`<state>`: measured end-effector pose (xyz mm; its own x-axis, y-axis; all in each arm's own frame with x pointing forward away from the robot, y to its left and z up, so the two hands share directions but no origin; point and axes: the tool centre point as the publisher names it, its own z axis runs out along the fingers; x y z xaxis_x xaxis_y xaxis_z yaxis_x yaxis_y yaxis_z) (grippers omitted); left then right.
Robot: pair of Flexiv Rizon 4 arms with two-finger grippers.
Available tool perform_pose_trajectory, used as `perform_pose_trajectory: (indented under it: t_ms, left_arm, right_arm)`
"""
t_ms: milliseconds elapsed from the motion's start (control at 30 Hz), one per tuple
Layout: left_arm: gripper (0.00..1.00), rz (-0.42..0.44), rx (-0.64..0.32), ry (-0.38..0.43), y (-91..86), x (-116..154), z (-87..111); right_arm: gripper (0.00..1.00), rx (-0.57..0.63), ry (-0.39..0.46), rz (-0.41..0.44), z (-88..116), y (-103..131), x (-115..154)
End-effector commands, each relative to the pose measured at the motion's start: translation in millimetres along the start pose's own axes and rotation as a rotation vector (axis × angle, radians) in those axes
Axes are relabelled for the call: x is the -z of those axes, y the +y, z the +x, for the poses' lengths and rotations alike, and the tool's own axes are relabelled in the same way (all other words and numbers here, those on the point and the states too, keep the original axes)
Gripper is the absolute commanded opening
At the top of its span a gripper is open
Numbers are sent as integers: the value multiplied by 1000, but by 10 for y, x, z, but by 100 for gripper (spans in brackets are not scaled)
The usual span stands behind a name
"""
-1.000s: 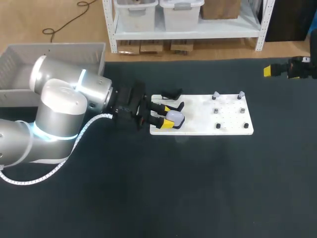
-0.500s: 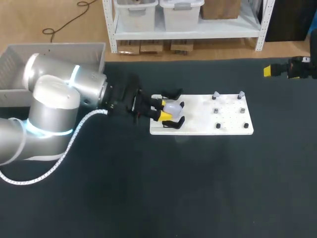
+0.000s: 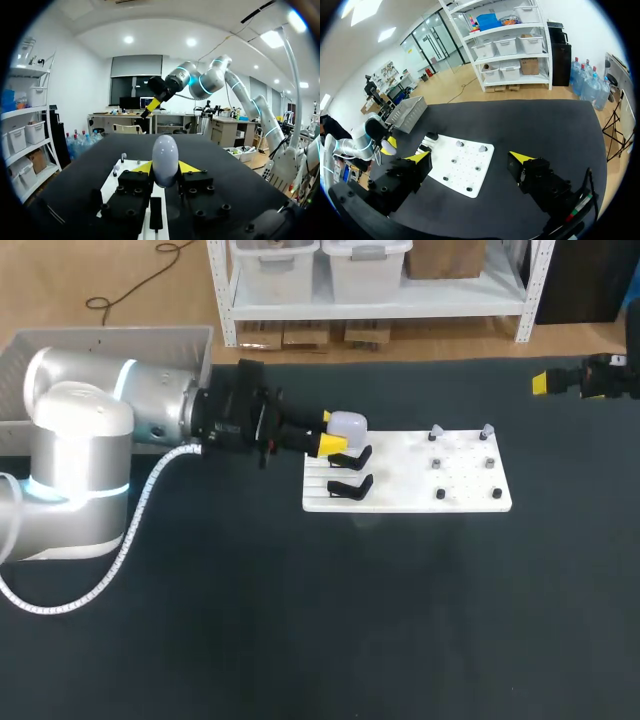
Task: Pick up each earbud case from the left stands, insert the matching earbuds, close the lid, and place the case in the box.
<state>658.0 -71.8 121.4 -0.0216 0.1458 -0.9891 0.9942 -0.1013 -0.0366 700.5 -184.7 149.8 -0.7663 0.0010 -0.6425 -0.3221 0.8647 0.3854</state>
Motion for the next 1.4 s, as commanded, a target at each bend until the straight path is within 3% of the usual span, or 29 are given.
perform_pose_trajectory:
  t_ms: [33,1100,1400]
  left_arm:
    - [0,-11,-22,-21,-79,33,-85]
    - [0,-7,-47,-58,-135,3,-126]
    - [0,20,-68,-88,-139,-67,-164]
  right_arm:
    - [100,1,1,-2,-1,-5,3]
    - [100,1,1,-2,-1,-5,3]
    - [100,81,-3,-46,103,374,157]
